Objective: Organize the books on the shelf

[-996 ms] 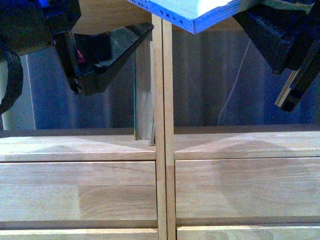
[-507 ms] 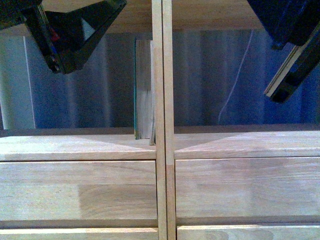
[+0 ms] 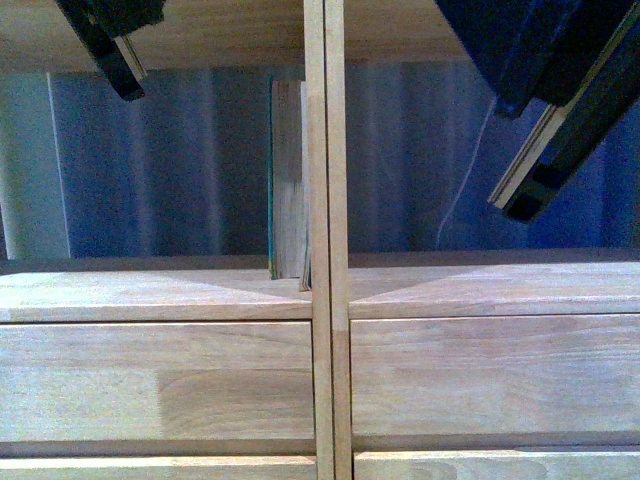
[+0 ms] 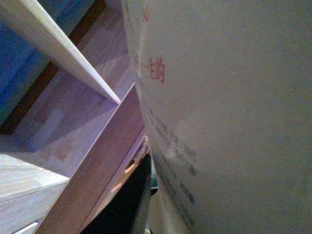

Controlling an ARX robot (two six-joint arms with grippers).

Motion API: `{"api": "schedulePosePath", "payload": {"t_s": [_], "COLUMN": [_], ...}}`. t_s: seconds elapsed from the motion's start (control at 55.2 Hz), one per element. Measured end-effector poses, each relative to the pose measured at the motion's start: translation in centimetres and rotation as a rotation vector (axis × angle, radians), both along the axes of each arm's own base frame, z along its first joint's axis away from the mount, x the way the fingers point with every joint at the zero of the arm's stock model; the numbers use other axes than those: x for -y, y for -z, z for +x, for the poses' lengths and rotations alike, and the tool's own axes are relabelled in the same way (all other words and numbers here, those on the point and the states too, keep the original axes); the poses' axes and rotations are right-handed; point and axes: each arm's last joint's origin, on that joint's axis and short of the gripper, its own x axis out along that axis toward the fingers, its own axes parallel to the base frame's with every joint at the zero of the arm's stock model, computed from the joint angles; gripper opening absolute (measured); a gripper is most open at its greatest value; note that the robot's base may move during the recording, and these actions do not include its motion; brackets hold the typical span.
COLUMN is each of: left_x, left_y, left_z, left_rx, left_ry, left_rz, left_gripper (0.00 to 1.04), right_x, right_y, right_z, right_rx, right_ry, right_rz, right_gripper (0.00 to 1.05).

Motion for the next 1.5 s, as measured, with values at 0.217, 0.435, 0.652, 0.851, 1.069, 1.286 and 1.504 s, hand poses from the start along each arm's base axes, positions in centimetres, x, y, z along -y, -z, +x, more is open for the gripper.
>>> {"api": "schedulePosePath", "payload": {"t_s": [0.217, 0.435, 0.652, 0.851, 1.069, 1.286, 1.504], "left_x": [0.0, 0.0, 0.0, -3.5, -9.9, -11.3, -10.4], "left_y": [0.1, 0.2, 0.4, 2.1, 2.5, 3.6, 3.2], "left_z": [0.1, 0.1, 0.1, 0.8, 3.8, 10.2, 14.6], "left_rx": [-0.007, -0.006, -0.012, -0.016, -0.007, 0.106, 0.2], "left_ry": [-0.002, -0.006, -0.008, -0.229, -0.655, -1.093, -1.199], "left_rz": [-0.003, 0.0, 0.004, 0.047, 0.113, 0.453, 0.606], "left_gripper": [0.17, 0.17, 0.17, 0.17, 0.17, 0.17, 0.17], "right_x": [0.2, 0.6, 1.4, 4.1, 11.2, 15.1, 13.9], "right_y": [0.3, 0.4, 0.6, 2.2, 3.4, 2.5, 2.0], "right_z": [0.6, 1.0, 1.6, 2.4, 1.8, -2.8, -6.8], "right_rx": [-0.007, -0.011, -0.026, -0.071, -0.086, 0.016, 0.294], "right_ry": [0.017, 0.025, 0.063, 0.15, 0.341, 0.567, 0.88], "right_rz": [-0.009, -0.024, -0.038, -0.086, -0.13, -0.283, -0.577], "right_gripper": [0.07, 0.19, 0.45, 0.74, 0.98, 0.98, 0.98]}}
